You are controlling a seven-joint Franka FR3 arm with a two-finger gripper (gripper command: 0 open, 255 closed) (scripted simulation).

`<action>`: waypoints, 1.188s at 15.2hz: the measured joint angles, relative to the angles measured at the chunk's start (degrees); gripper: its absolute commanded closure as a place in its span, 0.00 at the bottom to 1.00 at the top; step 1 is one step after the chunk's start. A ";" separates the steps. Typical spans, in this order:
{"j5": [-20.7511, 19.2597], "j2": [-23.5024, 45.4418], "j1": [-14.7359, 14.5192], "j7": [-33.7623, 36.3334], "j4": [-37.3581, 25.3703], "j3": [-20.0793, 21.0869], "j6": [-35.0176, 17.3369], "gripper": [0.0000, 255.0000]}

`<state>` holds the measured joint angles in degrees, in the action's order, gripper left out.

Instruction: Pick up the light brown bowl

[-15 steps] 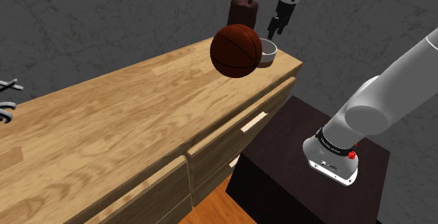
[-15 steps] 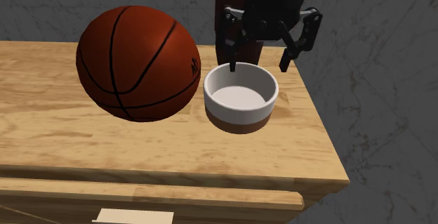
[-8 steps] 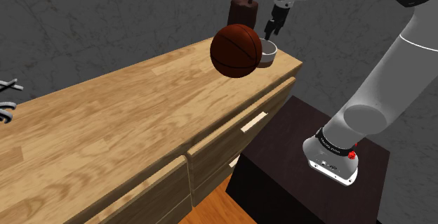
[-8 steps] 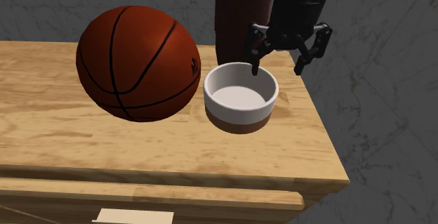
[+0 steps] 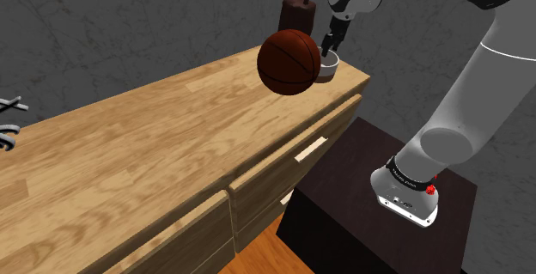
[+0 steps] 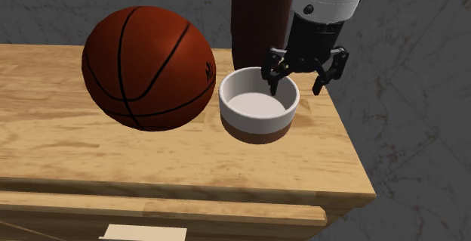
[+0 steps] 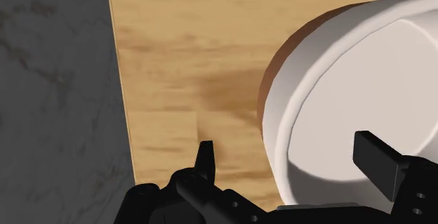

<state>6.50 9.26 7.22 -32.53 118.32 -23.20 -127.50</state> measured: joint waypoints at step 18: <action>-1.52 -2.57 -0.23 1.07 -2.43 -0.29 4.72 1.00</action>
<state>4.98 6.69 6.99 -31.45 115.88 -23.49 -122.78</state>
